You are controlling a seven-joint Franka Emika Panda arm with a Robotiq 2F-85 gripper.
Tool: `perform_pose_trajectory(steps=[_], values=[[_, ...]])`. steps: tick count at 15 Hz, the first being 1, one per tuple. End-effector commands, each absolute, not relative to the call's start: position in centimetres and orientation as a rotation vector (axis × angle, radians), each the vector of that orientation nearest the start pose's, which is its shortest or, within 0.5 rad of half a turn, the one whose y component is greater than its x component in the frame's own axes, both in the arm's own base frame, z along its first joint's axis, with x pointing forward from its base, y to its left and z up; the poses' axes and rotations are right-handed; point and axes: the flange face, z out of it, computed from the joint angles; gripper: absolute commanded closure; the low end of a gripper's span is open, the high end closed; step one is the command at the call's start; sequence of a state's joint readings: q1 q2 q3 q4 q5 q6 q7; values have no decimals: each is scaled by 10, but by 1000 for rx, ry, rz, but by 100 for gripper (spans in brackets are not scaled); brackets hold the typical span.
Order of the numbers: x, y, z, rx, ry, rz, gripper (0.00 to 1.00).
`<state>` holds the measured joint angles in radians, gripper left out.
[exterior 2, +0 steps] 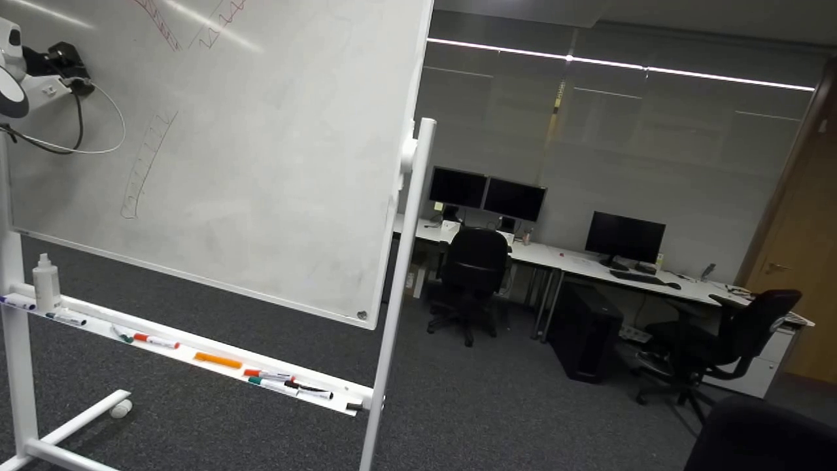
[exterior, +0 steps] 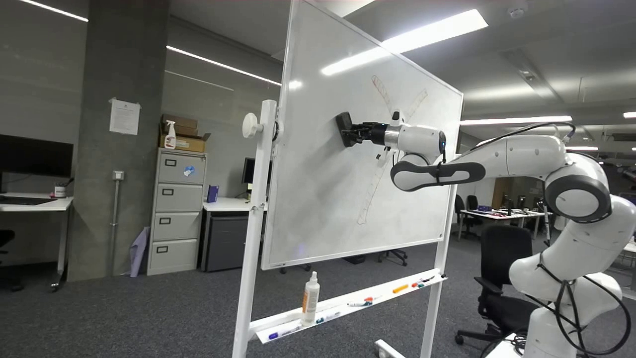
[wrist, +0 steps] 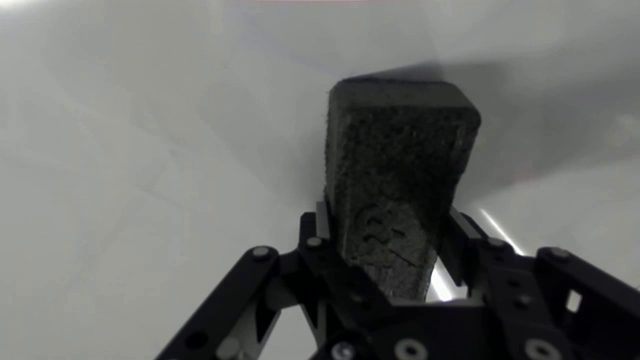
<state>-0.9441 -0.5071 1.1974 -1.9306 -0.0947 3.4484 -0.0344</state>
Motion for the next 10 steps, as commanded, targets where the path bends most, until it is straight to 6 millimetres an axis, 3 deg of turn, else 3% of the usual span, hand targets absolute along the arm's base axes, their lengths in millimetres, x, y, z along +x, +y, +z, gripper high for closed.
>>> perform_pose_trajectory(steps=[1, 10], values=[[468, 293, 735, -2062, -972, -2497, 70], [467, 256, 741, -2077, -829, -2518, 70]])
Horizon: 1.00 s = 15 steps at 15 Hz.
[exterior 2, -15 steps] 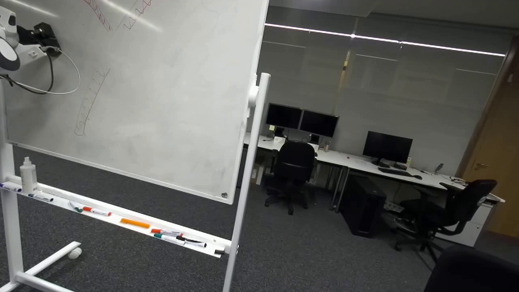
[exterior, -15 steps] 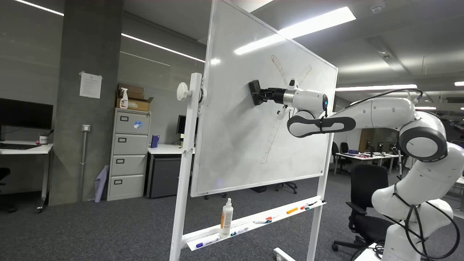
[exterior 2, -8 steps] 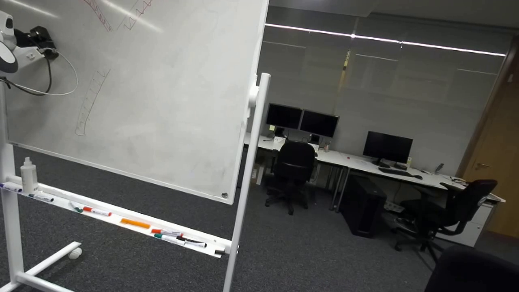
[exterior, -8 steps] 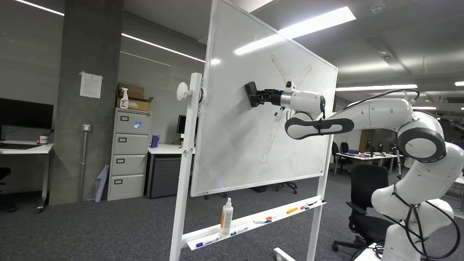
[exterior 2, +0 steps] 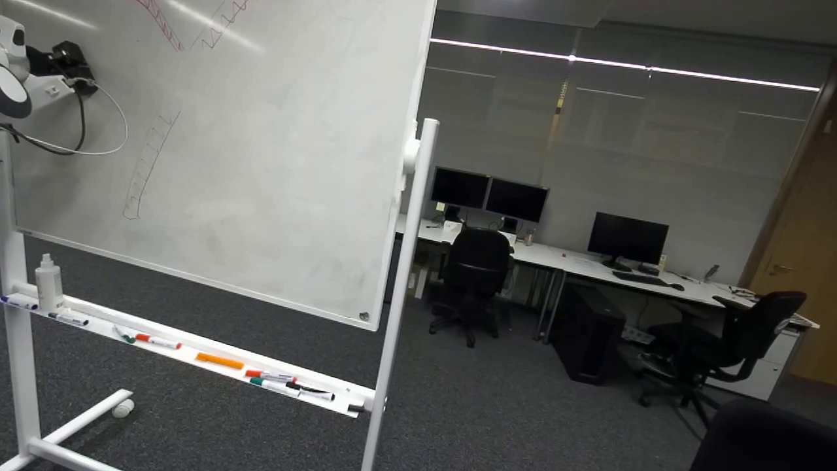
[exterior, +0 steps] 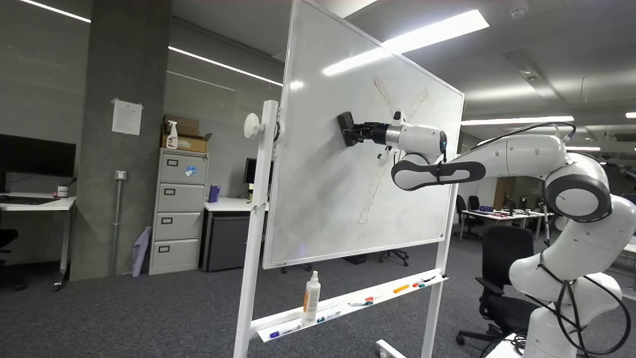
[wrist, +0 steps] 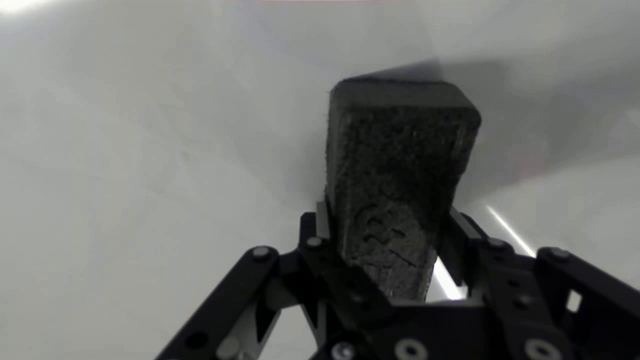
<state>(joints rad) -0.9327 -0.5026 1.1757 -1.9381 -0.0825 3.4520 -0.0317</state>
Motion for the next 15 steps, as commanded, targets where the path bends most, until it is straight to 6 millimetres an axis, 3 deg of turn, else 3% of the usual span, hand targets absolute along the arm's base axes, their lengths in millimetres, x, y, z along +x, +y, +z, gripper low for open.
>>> perform_pose_trajectory(steps=[1, 6, 15], values=[[465, 249, 745, -2081, -803, -2522, 70], [458, 205, 762, -2096, -652, -2546, 70], [445, 113, 768, -2094, -415, -2438, 70]])
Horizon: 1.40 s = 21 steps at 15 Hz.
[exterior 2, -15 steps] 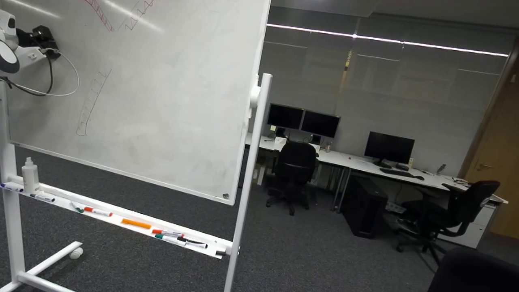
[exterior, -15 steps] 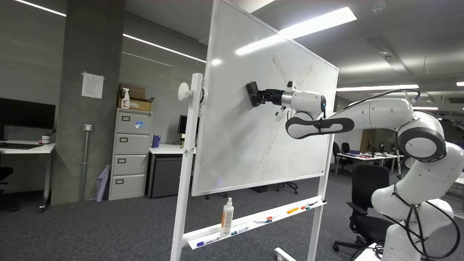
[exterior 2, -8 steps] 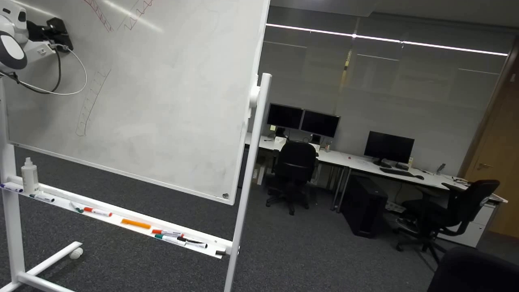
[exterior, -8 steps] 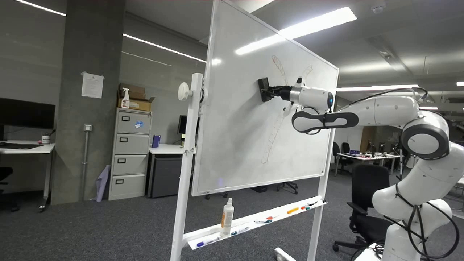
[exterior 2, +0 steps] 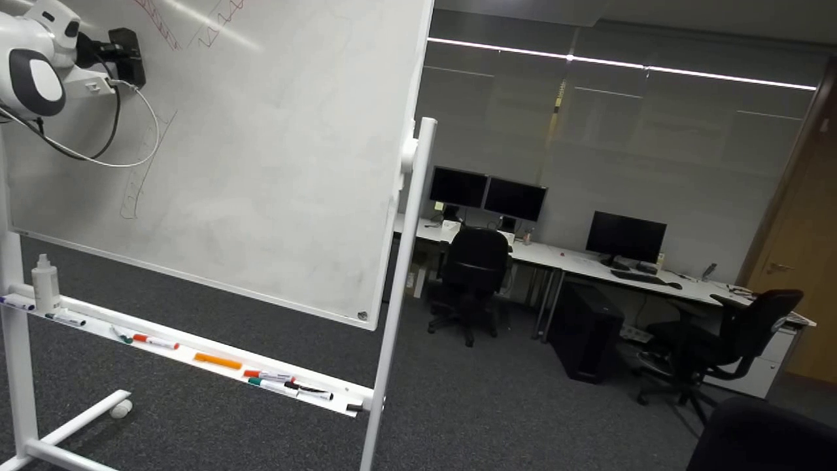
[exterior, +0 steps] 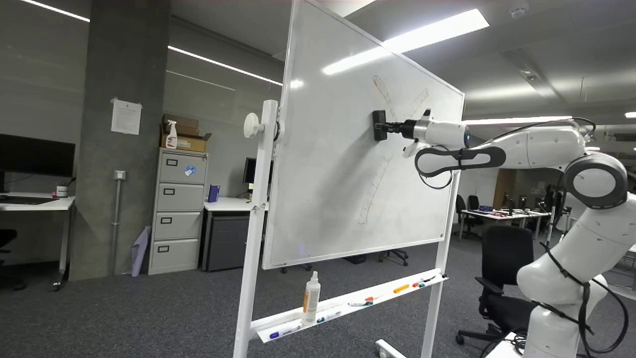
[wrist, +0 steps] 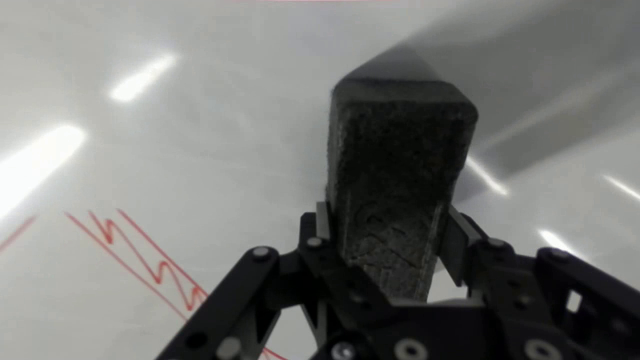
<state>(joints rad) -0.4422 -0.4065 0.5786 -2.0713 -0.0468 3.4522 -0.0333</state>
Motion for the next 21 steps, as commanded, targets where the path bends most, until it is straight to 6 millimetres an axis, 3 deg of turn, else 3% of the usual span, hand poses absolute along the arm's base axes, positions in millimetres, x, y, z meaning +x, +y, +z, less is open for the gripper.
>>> perform_pose_trajectory(steps=[1, 7, 13, 19, 21], values=[[443, 103, 771, -2088, -386, -2431, 70], [426, 52, 789, -2030, -296, -2421, 70], [426, 41, 805, -1926, -254, -2375, 70], [424, -1, 827, -1923, -136, -2448, 70], [423, -3, 829, -1913, -124, -2453, 70]])
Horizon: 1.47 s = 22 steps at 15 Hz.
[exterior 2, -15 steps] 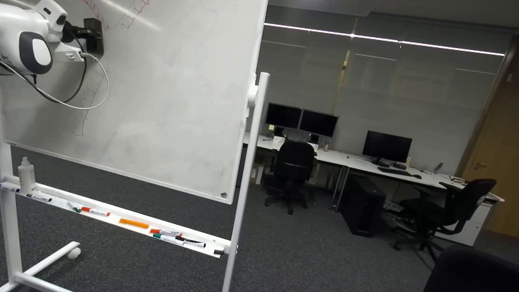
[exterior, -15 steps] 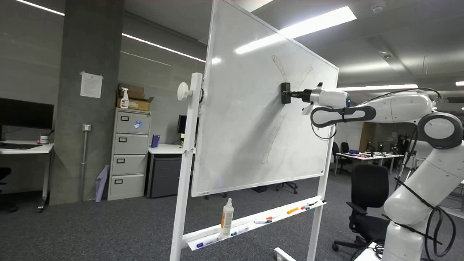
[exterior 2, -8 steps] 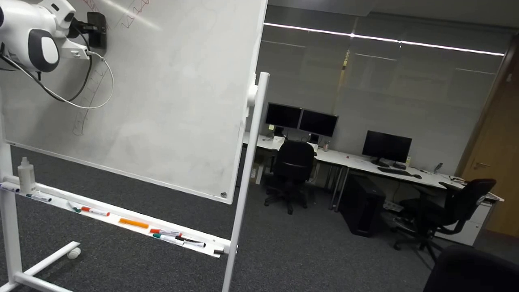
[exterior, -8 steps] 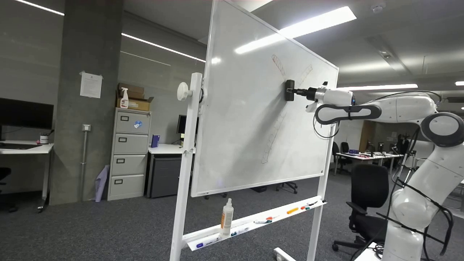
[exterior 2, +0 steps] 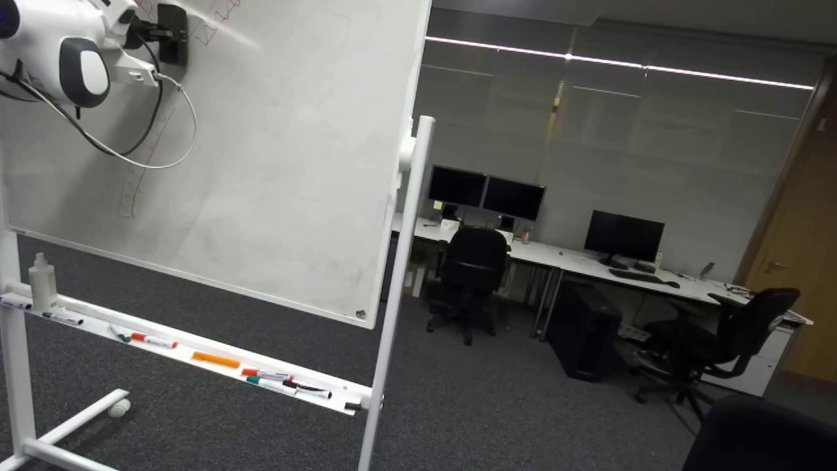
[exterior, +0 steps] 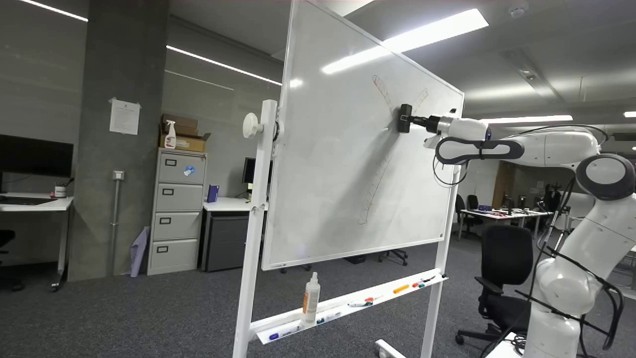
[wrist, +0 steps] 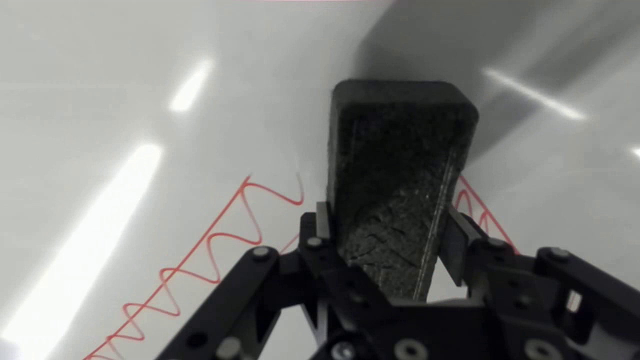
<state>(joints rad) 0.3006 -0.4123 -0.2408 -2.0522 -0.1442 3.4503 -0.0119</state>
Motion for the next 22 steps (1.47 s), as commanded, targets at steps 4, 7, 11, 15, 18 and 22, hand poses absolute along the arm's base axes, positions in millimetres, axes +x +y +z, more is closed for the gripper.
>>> perform_pose_trajectory(steps=[4, 7, 11, 15, 18, 22], values=[[426, -2, 820, -1925, -142, -2451, 45], [429, 2, 818, -1931, -156, -2443, 70], [441, 19, 818, -1954, -223, -2417, 70], [447, 31, 828, -1966, -280, -2408, 70], [451, 37, 839, -1997, -326, -2404, 70], [457, 69, 840, -2016, -436, -2369, 70]])
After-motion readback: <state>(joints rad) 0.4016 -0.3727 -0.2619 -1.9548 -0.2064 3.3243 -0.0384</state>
